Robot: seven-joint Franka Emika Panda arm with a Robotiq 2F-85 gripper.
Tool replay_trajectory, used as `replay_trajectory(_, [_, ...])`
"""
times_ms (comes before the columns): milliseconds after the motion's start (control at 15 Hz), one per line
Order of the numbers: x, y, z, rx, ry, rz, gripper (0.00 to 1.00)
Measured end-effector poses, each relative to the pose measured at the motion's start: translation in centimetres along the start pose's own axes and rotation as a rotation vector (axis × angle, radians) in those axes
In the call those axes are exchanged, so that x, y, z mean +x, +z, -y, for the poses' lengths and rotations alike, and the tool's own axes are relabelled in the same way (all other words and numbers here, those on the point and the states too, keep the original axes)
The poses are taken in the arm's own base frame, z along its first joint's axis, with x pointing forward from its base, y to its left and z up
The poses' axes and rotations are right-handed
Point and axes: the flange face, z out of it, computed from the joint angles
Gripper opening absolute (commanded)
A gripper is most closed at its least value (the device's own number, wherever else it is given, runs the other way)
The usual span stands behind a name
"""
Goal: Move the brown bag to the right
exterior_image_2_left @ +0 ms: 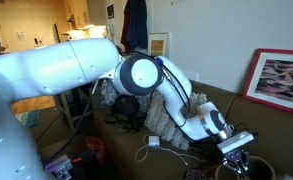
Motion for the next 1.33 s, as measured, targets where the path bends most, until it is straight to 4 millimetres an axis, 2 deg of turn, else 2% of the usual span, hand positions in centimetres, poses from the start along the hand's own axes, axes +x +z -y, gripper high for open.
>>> replay_trajectory(533, [-7.4,5.5,0.2,0.177,0.243,0.193,0.02])
replay_trajectory(800, [-12.1,8.9,0.6,0.287,0.353,0.259,0.02])
replay_trajectory(1000, [-15.3,11.9,1.7,0.366,0.425,0.29,0.02])
replay_trajectory(1133, [-16.3,13.7,2.9,0.41,0.453,0.304,0.02])
replay_trajectory(1267, [-16.3,15.0,4.0,0.439,0.464,0.314,0.02])
replay_trajectory(1333, [-16.1,15.3,4.3,0.447,0.465,0.319,0.35])
